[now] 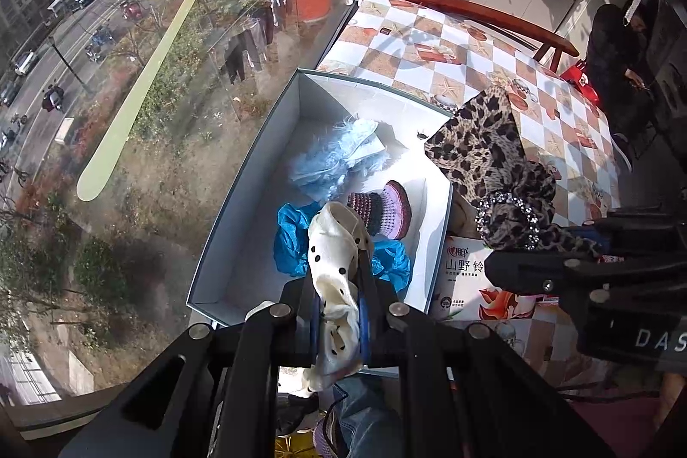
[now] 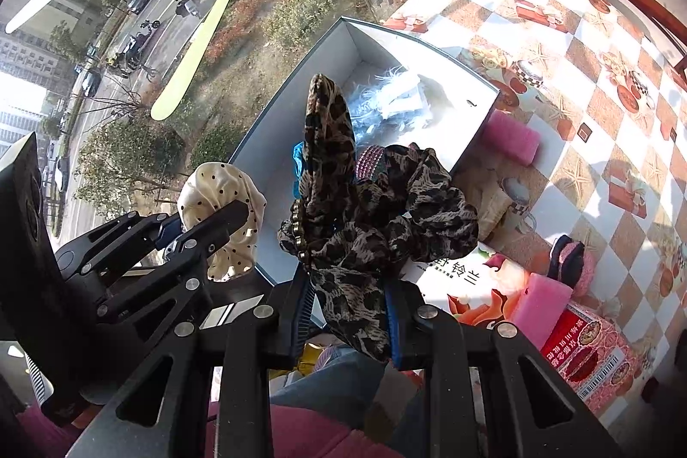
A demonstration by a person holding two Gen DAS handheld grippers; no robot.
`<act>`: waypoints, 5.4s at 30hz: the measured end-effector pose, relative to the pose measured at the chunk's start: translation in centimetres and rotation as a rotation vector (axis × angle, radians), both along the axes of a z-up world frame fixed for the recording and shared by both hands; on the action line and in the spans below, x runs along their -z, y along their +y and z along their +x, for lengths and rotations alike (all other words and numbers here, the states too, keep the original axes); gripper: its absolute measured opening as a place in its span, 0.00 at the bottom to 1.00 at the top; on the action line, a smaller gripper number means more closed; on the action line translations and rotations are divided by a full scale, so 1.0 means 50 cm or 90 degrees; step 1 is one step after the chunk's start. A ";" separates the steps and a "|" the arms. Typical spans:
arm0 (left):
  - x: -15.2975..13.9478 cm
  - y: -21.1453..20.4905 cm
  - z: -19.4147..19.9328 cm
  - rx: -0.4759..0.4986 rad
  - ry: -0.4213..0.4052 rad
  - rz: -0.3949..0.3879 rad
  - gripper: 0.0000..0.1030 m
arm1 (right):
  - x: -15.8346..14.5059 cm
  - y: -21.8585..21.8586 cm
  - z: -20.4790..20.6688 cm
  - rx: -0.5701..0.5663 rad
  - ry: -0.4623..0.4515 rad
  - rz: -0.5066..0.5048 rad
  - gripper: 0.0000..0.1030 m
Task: Organize soft objects
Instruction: 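Hold the scrunchie and leopard scarf above the box with both grippers, then open the left gripper dropping the scrunchie while the right releases the scarf into the box, then move both open grippers from the box toward the remaining items on the table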
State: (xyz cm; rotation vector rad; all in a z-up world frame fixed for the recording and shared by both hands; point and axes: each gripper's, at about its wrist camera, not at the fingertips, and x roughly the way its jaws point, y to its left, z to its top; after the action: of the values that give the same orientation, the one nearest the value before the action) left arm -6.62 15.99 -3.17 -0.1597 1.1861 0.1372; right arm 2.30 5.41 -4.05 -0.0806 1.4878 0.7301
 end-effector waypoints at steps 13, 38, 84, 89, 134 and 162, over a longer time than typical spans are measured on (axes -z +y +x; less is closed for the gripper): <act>0.003 -0.001 -0.003 -0.001 0.000 0.000 0.14 | 0.002 0.000 0.000 0.001 0.001 0.000 0.29; 0.005 -0.001 -0.004 -0.001 0.001 -0.001 0.14 | 0.003 -0.001 0.001 0.000 0.002 -0.001 0.29; 0.017 0.006 -0.008 -0.003 0.006 -0.004 0.14 | 0.007 0.001 0.002 0.001 0.007 -0.002 0.29; 0.023 0.014 -0.007 -0.006 0.009 -0.005 0.14 | 0.009 0.002 0.000 -0.001 0.008 -0.002 0.29; 0.067 0.055 0.021 -0.037 0.069 -0.009 0.17 | 0.032 0.084 0.052 -0.045 0.030 -0.015 0.29; 0.006 0.068 0.046 -0.048 -0.023 -0.077 1.00 | -0.010 -0.052 0.139 0.083 0.083 0.019 1.00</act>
State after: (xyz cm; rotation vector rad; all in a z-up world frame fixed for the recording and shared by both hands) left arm -4.30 19.38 -3.44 -0.3115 1.1538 0.1288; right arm 9.23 2.82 -3.53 0.0882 1.5896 0.6613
